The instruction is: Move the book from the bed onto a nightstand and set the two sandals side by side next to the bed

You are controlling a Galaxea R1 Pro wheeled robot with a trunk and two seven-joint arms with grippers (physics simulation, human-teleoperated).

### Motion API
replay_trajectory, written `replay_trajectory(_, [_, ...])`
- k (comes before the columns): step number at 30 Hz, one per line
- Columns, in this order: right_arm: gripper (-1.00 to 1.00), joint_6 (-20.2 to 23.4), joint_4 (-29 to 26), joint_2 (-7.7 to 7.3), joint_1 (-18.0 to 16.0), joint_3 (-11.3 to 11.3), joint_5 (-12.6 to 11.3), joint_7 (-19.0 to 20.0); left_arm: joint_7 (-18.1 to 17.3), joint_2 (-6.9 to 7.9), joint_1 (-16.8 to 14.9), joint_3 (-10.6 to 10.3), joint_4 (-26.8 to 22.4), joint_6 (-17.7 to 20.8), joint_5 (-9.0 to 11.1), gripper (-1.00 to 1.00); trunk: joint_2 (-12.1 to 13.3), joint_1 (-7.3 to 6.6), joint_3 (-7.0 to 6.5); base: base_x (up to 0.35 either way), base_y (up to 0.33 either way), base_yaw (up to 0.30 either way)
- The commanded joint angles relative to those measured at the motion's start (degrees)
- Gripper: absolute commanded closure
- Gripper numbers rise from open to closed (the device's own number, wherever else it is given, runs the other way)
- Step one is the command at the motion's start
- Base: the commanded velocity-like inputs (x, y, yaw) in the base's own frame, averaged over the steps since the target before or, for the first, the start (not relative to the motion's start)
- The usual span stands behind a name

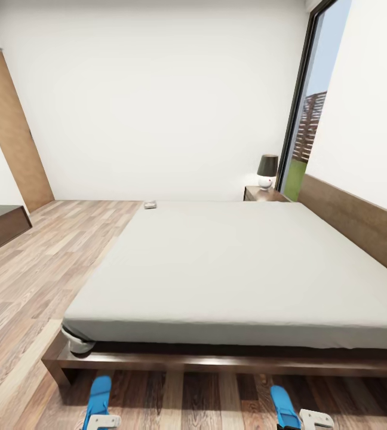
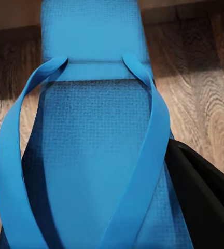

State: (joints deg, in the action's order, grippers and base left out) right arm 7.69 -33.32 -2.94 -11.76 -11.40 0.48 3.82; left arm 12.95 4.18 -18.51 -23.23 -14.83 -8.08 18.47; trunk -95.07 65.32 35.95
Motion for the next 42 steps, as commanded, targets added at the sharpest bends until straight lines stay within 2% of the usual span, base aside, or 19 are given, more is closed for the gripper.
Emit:
replay_trajectory(1, [1.0, 0.3, -0.1, 0.04, 0.0, -0.3, 0.1, 0.4, 0.3, 0.03, 0.0, -0.5, 0.0, -0.2, 0.5, 1.0, -0.4, 0.22, 0.24, 0.0, 0.0, 0.0])
replay_trajectory(42, [1.0, 0.2, -0.2, 0.06, 0.0, -0.3, 0.1, 0.5, 0.2, 0.03, 0.0, -0.7, 0.0, -0.5, 0.4, 1.0, -16.9, 9.23, 7.6, 0.0, 0.0, 0.0])
